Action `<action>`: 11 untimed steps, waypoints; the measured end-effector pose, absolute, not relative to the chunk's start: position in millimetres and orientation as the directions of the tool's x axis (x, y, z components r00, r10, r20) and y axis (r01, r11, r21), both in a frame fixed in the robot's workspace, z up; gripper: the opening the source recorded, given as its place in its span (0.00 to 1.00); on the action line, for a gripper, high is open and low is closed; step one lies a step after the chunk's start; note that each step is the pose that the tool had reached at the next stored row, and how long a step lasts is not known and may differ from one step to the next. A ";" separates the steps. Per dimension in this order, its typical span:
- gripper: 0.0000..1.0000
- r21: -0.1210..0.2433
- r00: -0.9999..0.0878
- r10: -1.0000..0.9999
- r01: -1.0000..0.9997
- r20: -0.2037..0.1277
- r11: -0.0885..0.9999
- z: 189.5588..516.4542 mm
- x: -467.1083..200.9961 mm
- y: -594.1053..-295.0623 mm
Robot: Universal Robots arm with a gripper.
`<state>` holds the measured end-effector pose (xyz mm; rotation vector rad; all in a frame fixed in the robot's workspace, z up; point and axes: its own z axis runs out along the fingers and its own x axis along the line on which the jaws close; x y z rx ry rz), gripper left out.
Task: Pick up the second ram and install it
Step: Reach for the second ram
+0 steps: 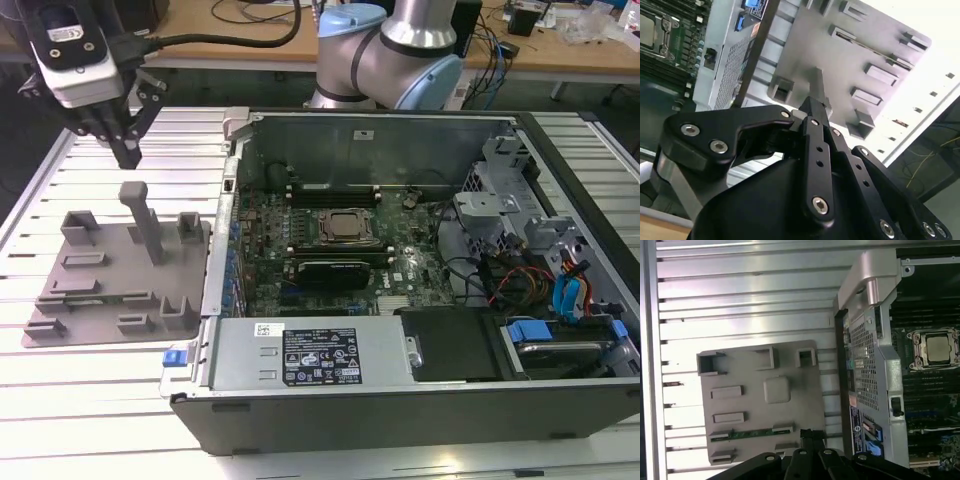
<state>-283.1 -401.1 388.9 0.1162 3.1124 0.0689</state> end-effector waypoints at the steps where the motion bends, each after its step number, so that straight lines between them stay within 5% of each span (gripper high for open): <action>1: 0.08 0.045 -0.997 0.075 0.074 -0.025 0.996 388.7 -285.2 -404.7; 11: 0.08 0.044 -0.997 0.075 0.074 -0.025 0.996 383.5 -324.7 -453.6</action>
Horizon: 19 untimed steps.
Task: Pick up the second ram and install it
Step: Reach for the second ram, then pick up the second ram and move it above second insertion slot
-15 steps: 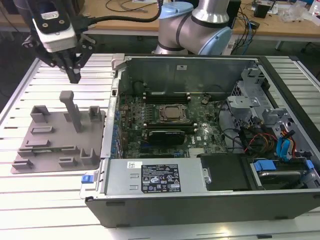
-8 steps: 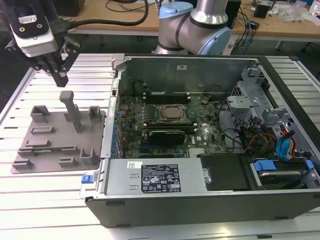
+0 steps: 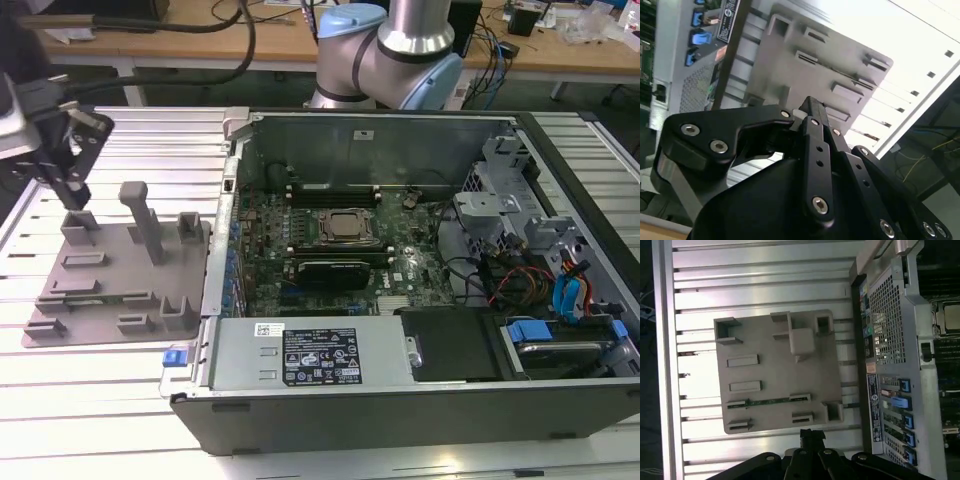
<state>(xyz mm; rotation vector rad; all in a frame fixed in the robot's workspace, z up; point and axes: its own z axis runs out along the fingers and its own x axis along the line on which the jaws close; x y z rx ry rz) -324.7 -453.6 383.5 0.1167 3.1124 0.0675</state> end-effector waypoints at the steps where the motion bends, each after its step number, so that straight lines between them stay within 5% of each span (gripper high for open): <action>1: 0.08 0.044 -0.997 0.075 0.074 -0.025 0.996 382.8 -332.4 -453.7; 19: 0.08 0.044 -0.997 -0.076 -0.077 -0.025 0.996 382.3 -337.8 -453.7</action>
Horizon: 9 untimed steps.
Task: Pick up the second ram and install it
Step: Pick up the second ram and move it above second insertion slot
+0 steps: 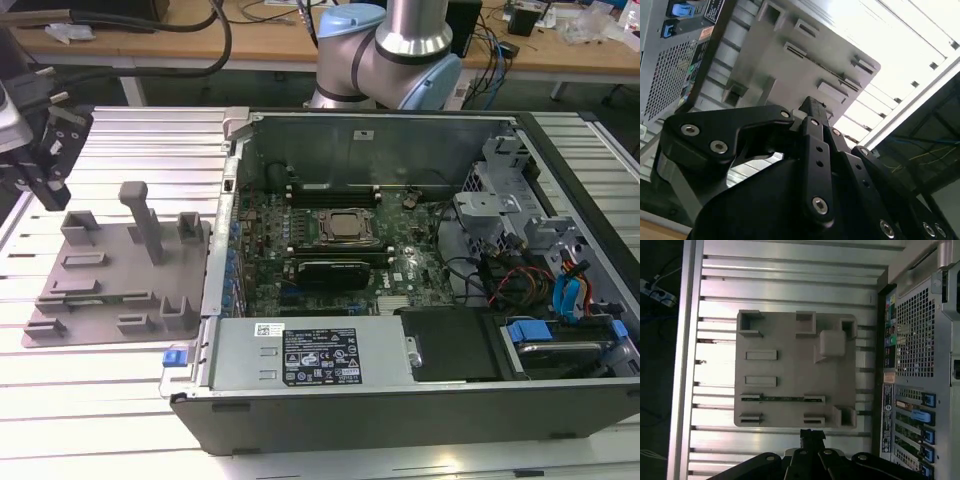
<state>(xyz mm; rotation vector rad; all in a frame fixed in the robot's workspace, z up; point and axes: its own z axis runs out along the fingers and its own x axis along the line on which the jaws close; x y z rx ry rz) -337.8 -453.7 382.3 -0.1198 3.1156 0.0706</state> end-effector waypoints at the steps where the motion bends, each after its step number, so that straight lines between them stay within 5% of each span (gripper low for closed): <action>1: 0.08 0.044 -0.995 -0.095 -0.096 -0.025 0.994 382.3 -337.8 -453.7; 9: 0.08 0.044 -0.968 -0.250 -0.251 -0.025 0.967 382.3 -337.8 -453.7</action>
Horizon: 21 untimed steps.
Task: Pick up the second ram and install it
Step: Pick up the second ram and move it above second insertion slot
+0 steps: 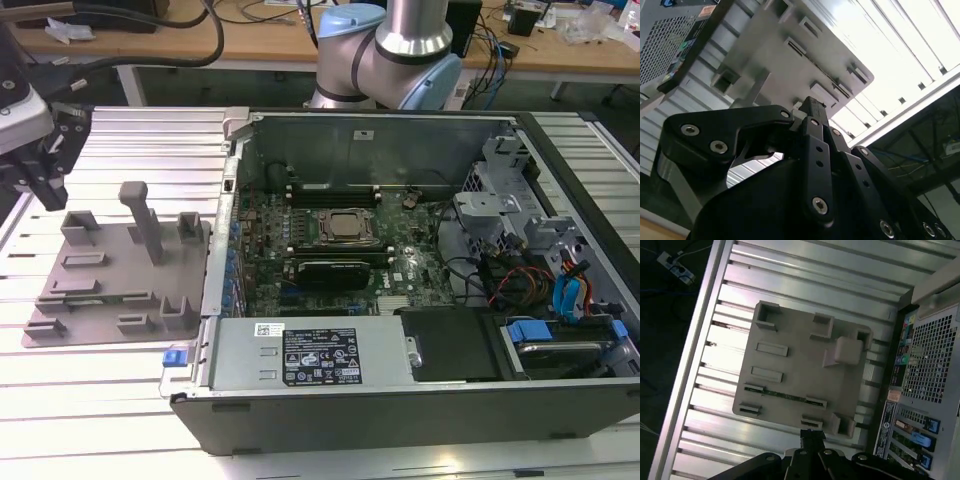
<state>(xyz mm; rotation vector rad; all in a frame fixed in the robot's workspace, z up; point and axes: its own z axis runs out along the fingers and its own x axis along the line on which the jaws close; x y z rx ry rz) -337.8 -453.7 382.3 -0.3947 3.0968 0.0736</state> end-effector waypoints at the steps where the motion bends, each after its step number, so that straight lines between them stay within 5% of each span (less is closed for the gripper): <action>1: 0.08 0.044 -0.962 -0.271 -0.272 -0.025 0.961 382.3 -337.8 -453.7; 21: 0.08 0.044 -0.832 -0.554 -0.554 -0.025 0.831 382.3 -337.8 -453.7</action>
